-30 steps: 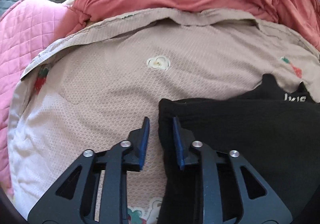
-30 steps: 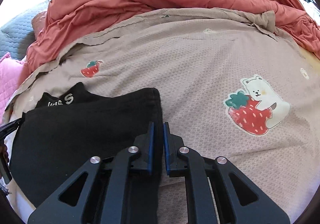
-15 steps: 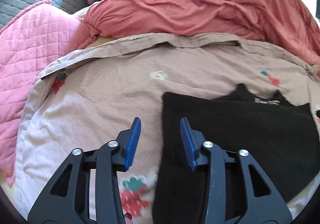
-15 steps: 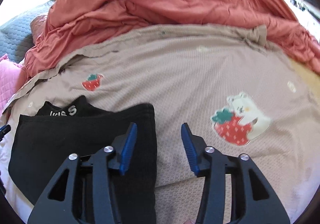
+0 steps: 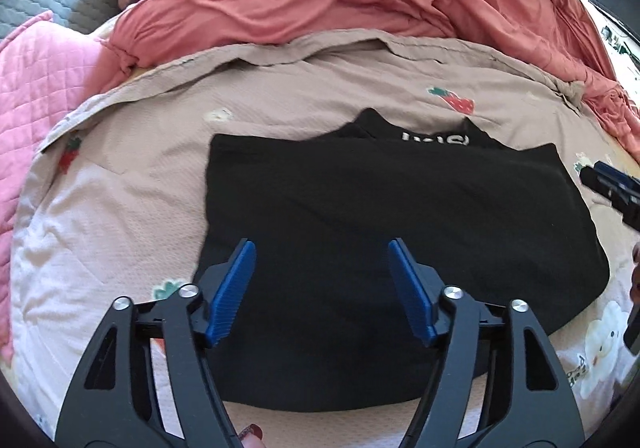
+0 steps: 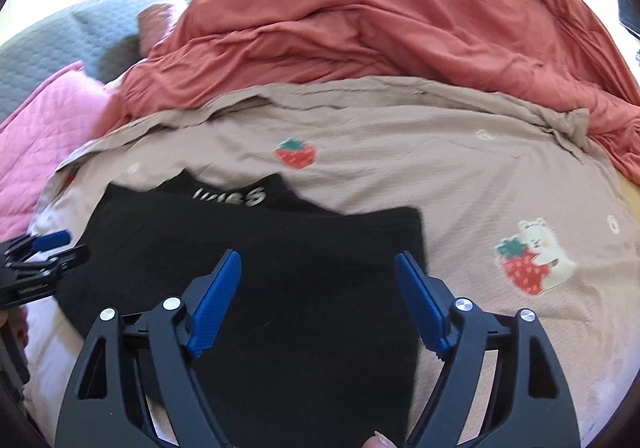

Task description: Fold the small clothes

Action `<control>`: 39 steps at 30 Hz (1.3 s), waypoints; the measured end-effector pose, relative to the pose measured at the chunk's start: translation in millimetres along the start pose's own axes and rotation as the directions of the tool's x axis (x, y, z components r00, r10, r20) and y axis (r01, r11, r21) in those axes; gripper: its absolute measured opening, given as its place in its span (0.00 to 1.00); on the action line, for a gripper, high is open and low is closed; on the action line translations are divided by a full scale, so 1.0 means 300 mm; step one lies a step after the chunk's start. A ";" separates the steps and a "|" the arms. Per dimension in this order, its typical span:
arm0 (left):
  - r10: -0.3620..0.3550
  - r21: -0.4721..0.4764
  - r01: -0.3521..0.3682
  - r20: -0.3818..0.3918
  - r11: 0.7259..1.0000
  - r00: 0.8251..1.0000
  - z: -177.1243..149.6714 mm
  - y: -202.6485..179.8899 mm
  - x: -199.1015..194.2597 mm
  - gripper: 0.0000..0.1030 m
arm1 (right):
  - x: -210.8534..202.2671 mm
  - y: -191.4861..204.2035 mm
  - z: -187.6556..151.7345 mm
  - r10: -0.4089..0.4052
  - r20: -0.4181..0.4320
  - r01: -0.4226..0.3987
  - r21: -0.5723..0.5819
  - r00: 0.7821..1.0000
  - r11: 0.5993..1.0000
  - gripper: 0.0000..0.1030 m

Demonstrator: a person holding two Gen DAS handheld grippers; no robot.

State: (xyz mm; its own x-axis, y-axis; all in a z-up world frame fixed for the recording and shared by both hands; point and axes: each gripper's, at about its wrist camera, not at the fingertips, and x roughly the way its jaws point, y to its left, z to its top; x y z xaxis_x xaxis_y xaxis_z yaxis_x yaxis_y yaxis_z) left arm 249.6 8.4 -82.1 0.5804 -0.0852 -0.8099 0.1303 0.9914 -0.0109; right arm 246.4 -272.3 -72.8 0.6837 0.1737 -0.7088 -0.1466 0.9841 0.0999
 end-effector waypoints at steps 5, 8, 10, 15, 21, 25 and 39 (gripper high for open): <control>-0.002 0.020 0.003 -0.023 1.000 1.000 -0.018 -0.046 0.029 0.67 | 0.005 0.041 -0.035 0.022 -0.024 -0.022 -0.028 0.999 0.999 0.76; 0.002 0.016 -0.001 -0.059 1.000 0.998 -0.035 -0.052 0.060 0.67 | 0.035 0.058 -0.054 0.023 -0.057 -0.026 -0.046 0.998 0.999 0.76; 0.009 0.008 -0.009 -0.078 1.000 0.997 -0.048 -0.045 0.080 0.69 | 0.074 0.058 -0.074 0.002 -0.119 -0.009 -0.054 0.993 0.999 0.76; -0.003 -0.022 0.001 -0.083 1.000 0.997 -0.073 -0.021 0.096 0.73 | 0.166 -0.013 -0.120 -0.059 -0.243 0.065 0.016 0.968 0.998 0.89; -0.010 -0.021 0.009 -0.081 1.000 0.997 -0.074 -0.014 0.097 0.74 | 0.165 -0.031 -0.118 -0.028 -0.249 0.046 0.069 0.968 0.997 0.89; -0.008 -0.022 0.006 -0.081 1.000 0.997 -0.069 -0.016 0.090 0.74 | 0.146 -0.030 -0.102 0.001 -0.228 0.020 0.089 0.974 0.996 0.90; -0.005 -0.031 0.002 -0.081 1.000 0.997 -0.065 -0.001 0.043 0.81 | 0.068 0.023 -0.048 0.068 -0.149 -0.054 0.094 0.986 0.994 0.93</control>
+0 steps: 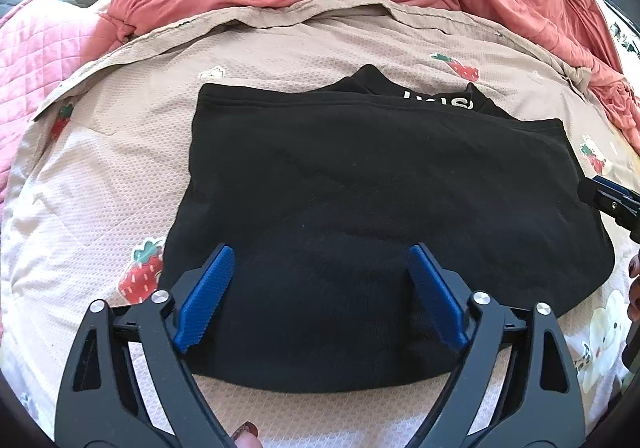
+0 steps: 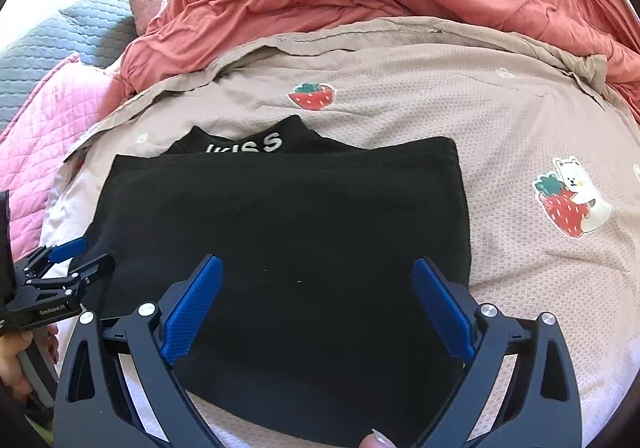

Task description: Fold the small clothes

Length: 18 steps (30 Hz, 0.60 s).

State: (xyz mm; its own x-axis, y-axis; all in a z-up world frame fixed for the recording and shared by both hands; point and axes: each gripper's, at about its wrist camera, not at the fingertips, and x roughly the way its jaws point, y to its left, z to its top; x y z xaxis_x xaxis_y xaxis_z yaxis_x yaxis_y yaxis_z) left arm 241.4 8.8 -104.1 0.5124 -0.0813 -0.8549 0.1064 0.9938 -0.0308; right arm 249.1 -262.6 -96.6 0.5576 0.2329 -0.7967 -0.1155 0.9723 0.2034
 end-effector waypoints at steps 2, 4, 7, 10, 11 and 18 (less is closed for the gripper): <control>0.007 0.005 -0.007 0.006 1.000 1.000 0.000 0.007 -0.017 0.81 | -0.006 0.014 -0.003 0.007 0.000 -0.007 -0.008 1.000 1.000 0.93; 0.010 -0.003 -0.010 0.012 1.000 1.000 -0.002 0.018 -0.031 0.82 | -0.010 0.034 -0.011 0.018 -0.004 -0.018 -0.019 1.000 1.000 0.93; 0.011 -0.016 -0.011 0.012 1.000 1.000 -0.008 0.042 -0.042 0.82 | -0.002 0.075 -0.029 0.041 -0.023 -0.042 -0.047 0.999 0.998 0.93; 0.023 -0.023 -0.023 -0.001 0.999 1.000 -0.022 0.066 -0.039 0.83 | 0.014 0.121 -0.056 0.045 -0.046 -0.049 -0.092 0.998 0.995 0.93; 0.025 -0.028 -0.025 -0.009 0.999 1.000 -0.029 0.076 -0.035 0.83 | 0.020 0.132 -0.065 0.042 -0.054 -0.047 -0.102 0.998 0.994 0.93; 0.023 -0.037 -0.025 -0.040 0.999 0.999 -0.073 0.123 0.008 0.88 | 0.092 0.181 -0.136 -0.041 -0.100 0.019 -0.206 0.994 0.978 0.94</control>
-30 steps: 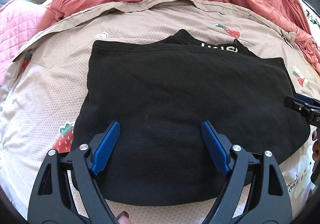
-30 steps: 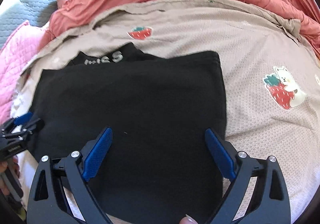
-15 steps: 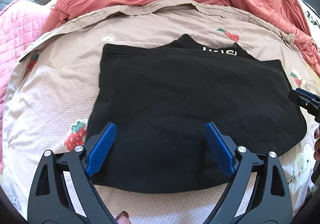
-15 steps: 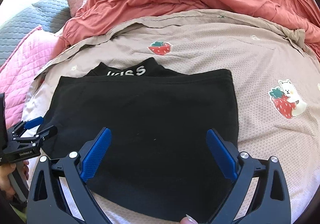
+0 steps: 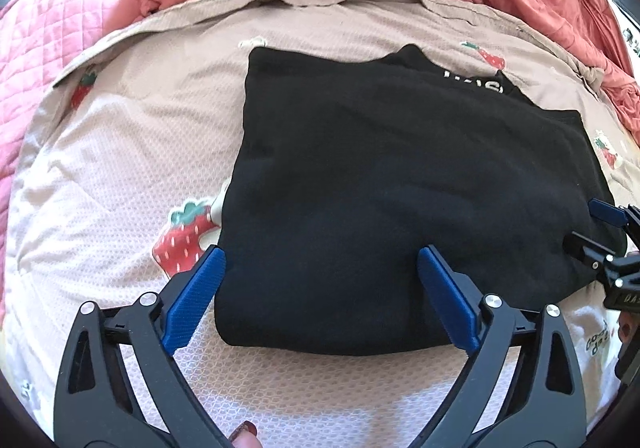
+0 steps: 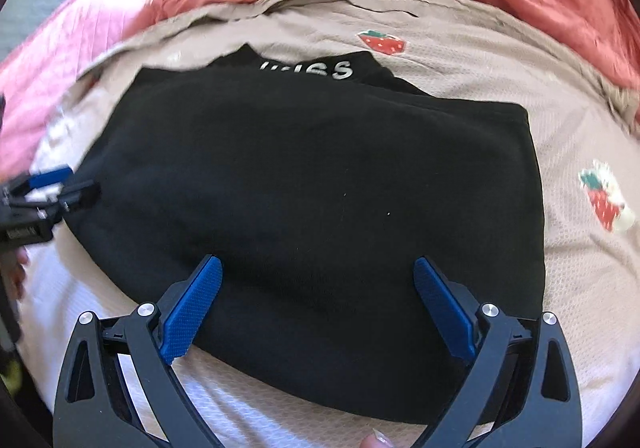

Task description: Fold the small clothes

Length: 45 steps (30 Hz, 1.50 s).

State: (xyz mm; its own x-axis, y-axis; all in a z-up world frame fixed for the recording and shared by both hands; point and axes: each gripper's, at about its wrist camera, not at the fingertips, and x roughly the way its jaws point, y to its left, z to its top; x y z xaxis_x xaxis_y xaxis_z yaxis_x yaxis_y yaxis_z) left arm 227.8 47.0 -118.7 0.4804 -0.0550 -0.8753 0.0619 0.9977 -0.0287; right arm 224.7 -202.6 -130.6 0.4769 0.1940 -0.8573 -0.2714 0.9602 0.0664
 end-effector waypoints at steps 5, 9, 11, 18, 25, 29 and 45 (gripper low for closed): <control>-0.026 -0.007 0.026 0.018 1.000 0.999 -0.013 0.014 -0.013 0.88 | -0.031 0.013 -0.004 -0.004 0.035 0.004 0.007 0.999 1.000 0.94; -0.041 -0.009 0.042 0.024 0.999 0.999 -0.005 0.035 -0.034 0.88 | -0.089 0.061 0.000 0.009 0.104 -0.007 -0.017 0.995 1.000 0.95; -0.057 -0.024 0.058 0.026 0.998 0.998 0.001 0.054 -0.042 0.88 | -0.118 0.111 -0.001 -0.001 0.149 0.011 -0.069 0.989 0.998 0.95; -0.087 -0.085 0.092 0.059 0.992 0.994 0.022 0.128 -0.049 0.90 | -0.128 0.329 -0.012 0.007 0.206 0.047 -0.256 0.979 0.965 0.96; -0.103 -0.192 0.120 0.096 0.974 0.990 0.056 0.255 -0.045 0.90 | -0.065 0.539 -0.042 0.028 0.192 0.048 -0.382 0.981 0.923 0.96; -0.131 -0.257 0.156 0.112 0.954 0.985 0.070 0.330 -0.051 0.90 | -0.017 0.652 -0.031 0.040 0.197 0.051 -0.434 0.980 0.900 0.96; -0.227 -0.460 0.267 0.140 0.847 0.964 0.054 0.524 -0.008 0.90 | 0.169 0.833 0.020 -0.093 0.286 0.252 -0.591 0.954 0.767 0.76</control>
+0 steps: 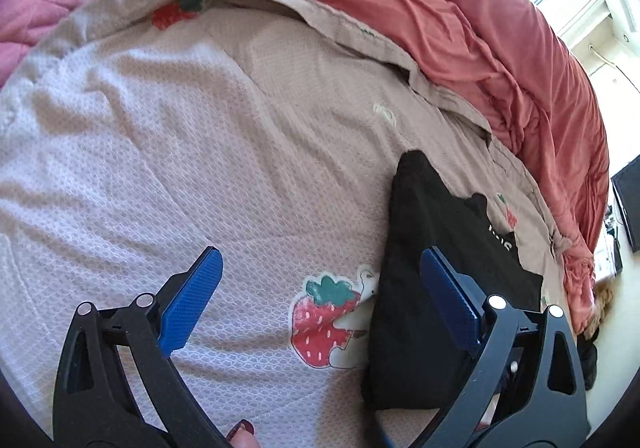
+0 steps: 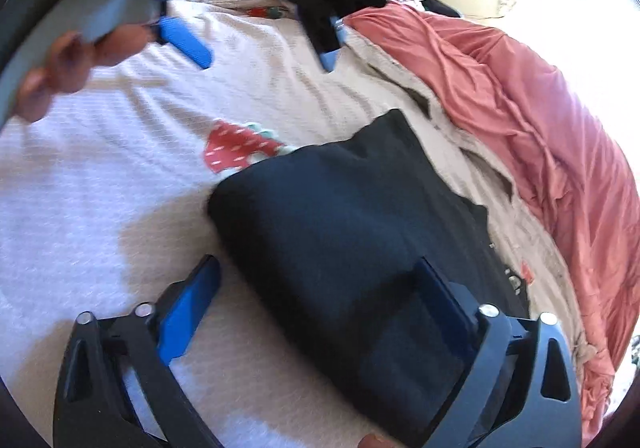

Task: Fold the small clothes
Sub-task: 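Move both open grippers to the long side edge of the black sweatshirt, then grasp the sweatshirt side edge with the right gripper while the left gripper grasps it too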

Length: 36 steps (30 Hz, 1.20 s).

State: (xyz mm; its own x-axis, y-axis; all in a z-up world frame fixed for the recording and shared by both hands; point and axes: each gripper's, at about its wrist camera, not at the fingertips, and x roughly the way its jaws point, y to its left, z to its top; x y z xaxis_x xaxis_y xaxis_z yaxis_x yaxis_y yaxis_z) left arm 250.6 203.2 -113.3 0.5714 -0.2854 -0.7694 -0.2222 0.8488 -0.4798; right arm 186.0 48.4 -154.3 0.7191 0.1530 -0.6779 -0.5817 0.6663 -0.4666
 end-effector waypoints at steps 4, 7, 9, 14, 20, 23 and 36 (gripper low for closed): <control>-0.060 -0.041 0.059 -0.039 0.997 0.997 -0.014 0.007 0.035 0.90 | -0.024 -0.050 0.001 0.010 0.047 -0.012 0.042 0.999 0.999 0.27; -0.113 -0.072 0.109 -0.060 0.991 0.992 -0.014 -0.001 0.053 0.90 | -0.076 -0.109 -0.017 0.051 0.104 -0.063 0.109 0.993 0.992 0.09; -0.165 -0.096 0.157 -0.074 0.983 0.984 -0.007 -0.019 0.064 0.90 | -0.109 -0.138 -0.037 0.069 0.137 -0.088 0.136 0.988 0.987 0.09; -0.279 -0.128 0.261 -0.154 0.957 0.948 0.020 -0.108 0.141 0.90 | -0.137 -0.163 -0.055 0.111 0.169 -0.141 0.176 0.979 0.974 0.08; -0.323 -0.150 0.292 -0.273 0.945 0.906 0.031 -0.195 0.286 0.87 | -0.137 -0.188 -0.062 0.147 0.182 -0.185 0.215 0.972 0.959 0.08; -0.321 -0.135 0.293 -0.299 0.946 0.899 0.036 -0.239 0.324 0.60 | -0.140 -0.192 -0.063 0.155 0.189 -0.196 0.222 0.970 0.955 0.08; -0.273 -0.048 0.271 -0.266 0.962 0.925 0.054 -0.399 0.239 0.14 | -0.239 -0.300 -0.097 0.125 0.243 -0.195 0.291 0.962 0.937 0.08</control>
State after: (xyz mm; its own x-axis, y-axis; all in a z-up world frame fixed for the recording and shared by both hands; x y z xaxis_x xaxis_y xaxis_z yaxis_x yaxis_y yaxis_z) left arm 331.0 88.4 -104.1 0.3791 -0.6141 -0.6923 -0.0968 0.7177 -0.6896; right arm 175.7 -43.7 -80.4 0.7117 0.4074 -0.5723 -0.5744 0.8065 -0.1401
